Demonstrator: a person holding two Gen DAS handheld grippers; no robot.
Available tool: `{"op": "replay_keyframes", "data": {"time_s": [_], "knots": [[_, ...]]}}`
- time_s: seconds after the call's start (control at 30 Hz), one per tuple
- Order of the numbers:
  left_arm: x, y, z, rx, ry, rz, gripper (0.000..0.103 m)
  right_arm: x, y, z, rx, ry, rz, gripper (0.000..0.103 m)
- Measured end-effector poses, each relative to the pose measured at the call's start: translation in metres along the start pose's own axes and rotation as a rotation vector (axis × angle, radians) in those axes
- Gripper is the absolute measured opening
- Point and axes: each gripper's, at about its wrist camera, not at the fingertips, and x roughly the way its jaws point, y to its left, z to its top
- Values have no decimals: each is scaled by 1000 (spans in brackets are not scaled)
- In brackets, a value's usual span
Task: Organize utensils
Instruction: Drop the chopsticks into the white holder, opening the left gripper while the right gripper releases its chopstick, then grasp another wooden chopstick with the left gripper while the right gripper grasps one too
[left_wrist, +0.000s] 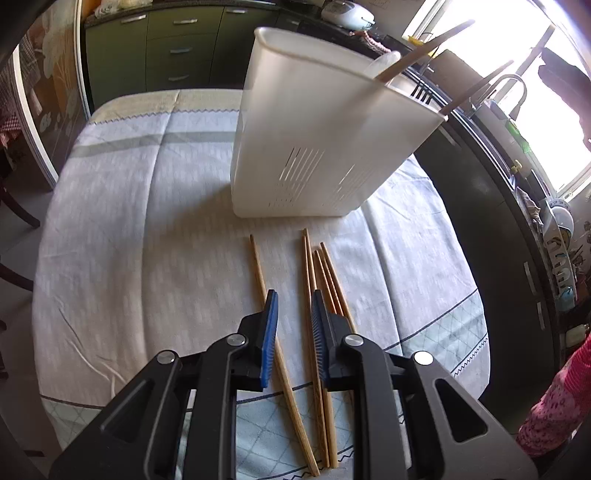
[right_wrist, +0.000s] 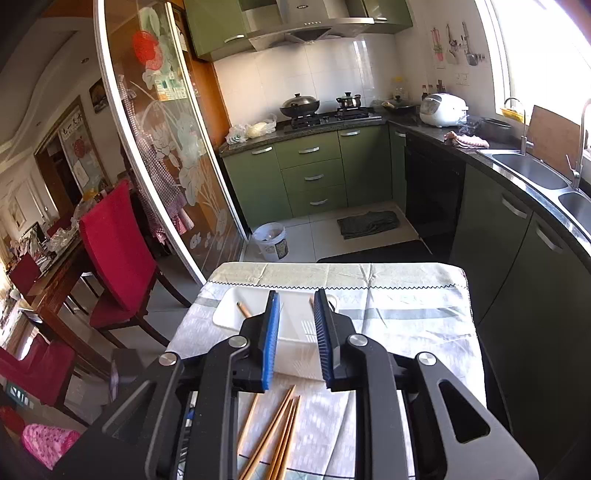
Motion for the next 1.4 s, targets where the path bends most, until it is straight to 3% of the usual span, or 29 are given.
{"op": "replay_keyframes", "data": {"time_s": [0.2,0.53,0.83,0.93,1.2,1.3,1.4], "knots": [[37,5,2,-46,93,31,18,-29,-10,-61,-6,33,38,21],[58,-5,3,-23,132,190,18,-16,-57,-146,107,162,65,21],[65,-30,-6,52,68,293,17,2,-70,-169,143,217,84,21],[66,-35,-9,55,59,289,9,5,-67,-168,140,225,86,21],[38,-34,-19,76,-23,256,7,22,-55,-164,118,272,87,21],[20,-36,-23,86,-86,245,7,41,-47,-166,98,322,90,35],[-2,-35,-27,90,-159,226,7,67,-35,-167,56,378,69,35]]}}
